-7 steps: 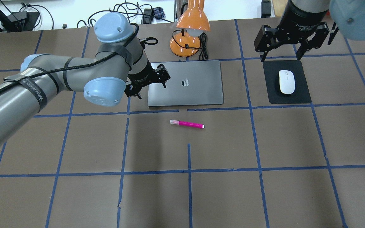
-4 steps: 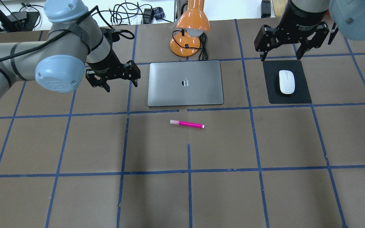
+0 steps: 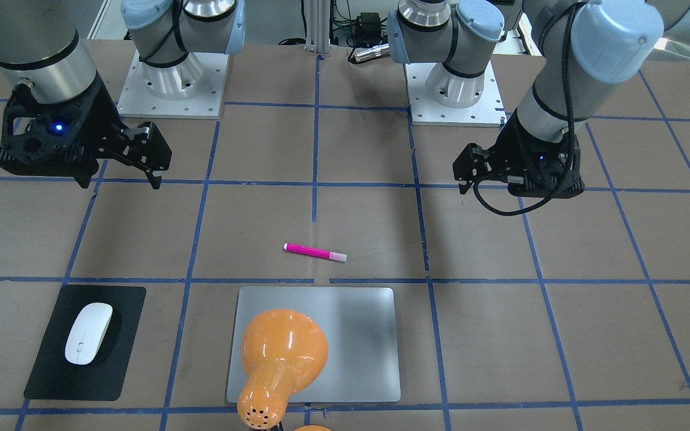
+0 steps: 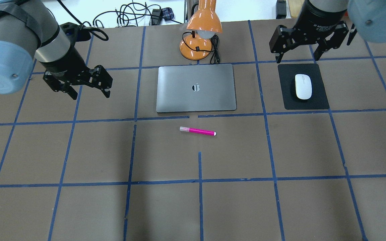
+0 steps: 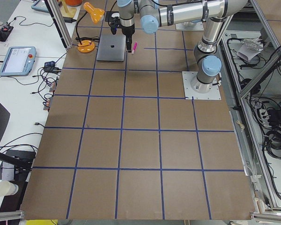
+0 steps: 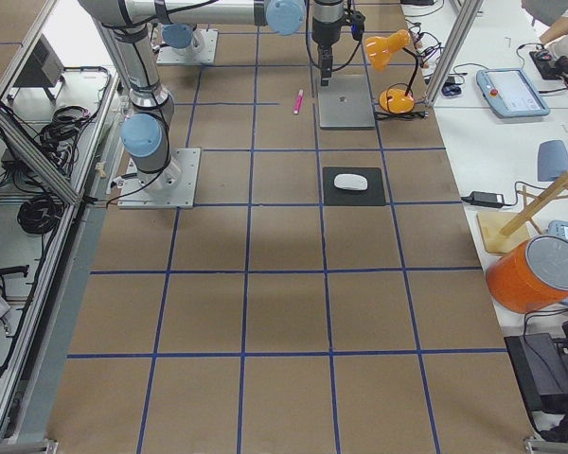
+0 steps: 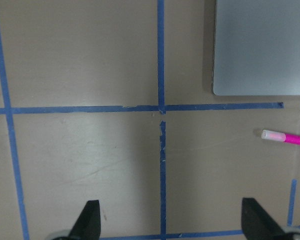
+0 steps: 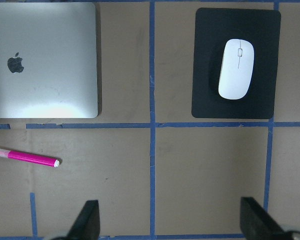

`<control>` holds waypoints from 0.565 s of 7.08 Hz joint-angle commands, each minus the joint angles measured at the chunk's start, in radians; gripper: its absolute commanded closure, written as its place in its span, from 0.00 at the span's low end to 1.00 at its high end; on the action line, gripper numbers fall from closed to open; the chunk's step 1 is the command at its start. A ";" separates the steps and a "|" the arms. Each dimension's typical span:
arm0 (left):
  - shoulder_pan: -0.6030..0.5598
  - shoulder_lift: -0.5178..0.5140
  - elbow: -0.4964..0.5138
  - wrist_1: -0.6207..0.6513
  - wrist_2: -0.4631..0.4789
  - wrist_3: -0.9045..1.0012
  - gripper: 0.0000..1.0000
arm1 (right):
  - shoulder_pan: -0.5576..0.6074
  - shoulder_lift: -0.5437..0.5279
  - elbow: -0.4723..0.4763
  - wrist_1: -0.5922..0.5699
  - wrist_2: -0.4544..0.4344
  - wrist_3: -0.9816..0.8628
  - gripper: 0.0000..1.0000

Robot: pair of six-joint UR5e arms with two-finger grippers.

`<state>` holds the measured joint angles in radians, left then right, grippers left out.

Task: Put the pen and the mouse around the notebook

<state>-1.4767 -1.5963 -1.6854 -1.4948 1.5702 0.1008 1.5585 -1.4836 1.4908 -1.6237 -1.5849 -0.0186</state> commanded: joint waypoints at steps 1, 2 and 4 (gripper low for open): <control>-0.004 0.064 0.001 -0.064 0.009 -0.009 0.00 | 0.000 0.000 0.000 -0.002 -0.001 -0.001 0.00; -0.005 0.082 0.000 -0.077 -0.005 -0.007 0.00 | 0.000 0.000 0.000 -0.002 -0.001 -0.001 0.00; -0.023 0.081 0.001 -0.081 -0.005 -0.007 0.00 | 0.000 0.000 0.000 -0.002 -0.001 -0.001 0.00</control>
<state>-1.4902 -1.5154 -1.6853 -1.5710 1.5679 0.0937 1.5585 -1.4834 1.4910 -1.6265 -1.5861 -0.0199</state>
